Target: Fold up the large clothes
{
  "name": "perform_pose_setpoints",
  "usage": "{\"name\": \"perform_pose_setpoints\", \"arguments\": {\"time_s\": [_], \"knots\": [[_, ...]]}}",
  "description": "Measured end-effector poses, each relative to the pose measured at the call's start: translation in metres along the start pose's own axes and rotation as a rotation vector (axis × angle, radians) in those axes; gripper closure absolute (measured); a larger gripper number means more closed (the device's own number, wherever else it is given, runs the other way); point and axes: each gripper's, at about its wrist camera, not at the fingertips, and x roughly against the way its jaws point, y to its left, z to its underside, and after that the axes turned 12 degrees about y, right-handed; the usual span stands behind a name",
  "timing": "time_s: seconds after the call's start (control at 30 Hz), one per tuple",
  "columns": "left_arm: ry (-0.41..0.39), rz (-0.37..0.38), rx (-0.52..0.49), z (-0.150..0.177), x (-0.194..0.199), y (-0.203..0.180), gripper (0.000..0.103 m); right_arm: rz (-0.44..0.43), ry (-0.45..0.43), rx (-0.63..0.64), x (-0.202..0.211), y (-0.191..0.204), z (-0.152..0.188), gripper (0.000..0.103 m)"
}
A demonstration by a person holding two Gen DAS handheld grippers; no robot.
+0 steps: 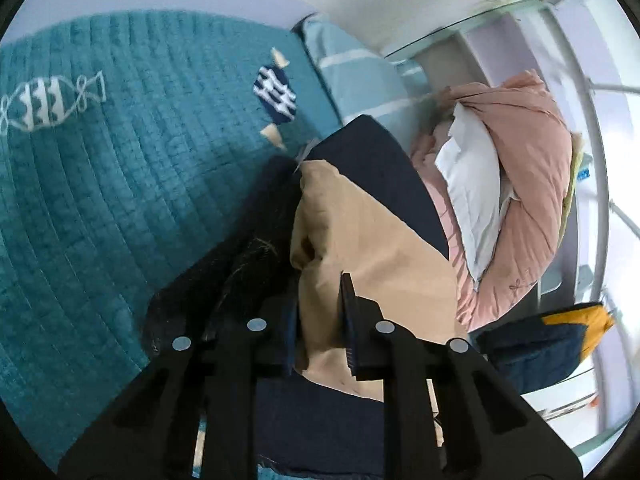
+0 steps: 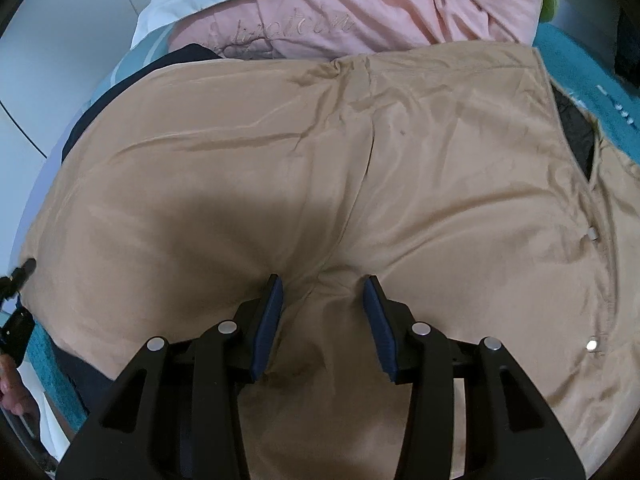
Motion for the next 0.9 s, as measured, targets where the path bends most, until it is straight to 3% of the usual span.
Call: {"name": "perform_pose_setpoints", "arguments": {"time_s": [0.13, 0.23, 0.5, 0.73, 0.9], "knots": [[-0.026, -0.073, -0.125, 0.006, 0.003, -0.027, 0.086, -0.061, -0.028, -0.043, -0.011, -0.012, 0.002, 0.06], [-0.041, -0.128, -0.2, 0.013, 0.005, -0.042, 0.086, -0.051, -0.043, -0.024, -0.012, -0.009, 0.005, 0.06], [-0.103, -0.105, -0.273, 0.033, 0.037, -0.086, 0.086, -0.069, -0.055, 0.02, -0.013, -0.017, 0.008, 0.06], [-0.176, -0.087, -0.49, 0.065, 0.052, -0.187, 0.087, -0.145, -0.059, 0.029, -0.01, -0.042, 0.012, 0.064], [-0.16, -0.112, -0.626, 0.094, 0.03, -0.263, 0.087, -0.256, -0.048, 0.009, 0.004, -0.068, 0.024, 0.081]]}}
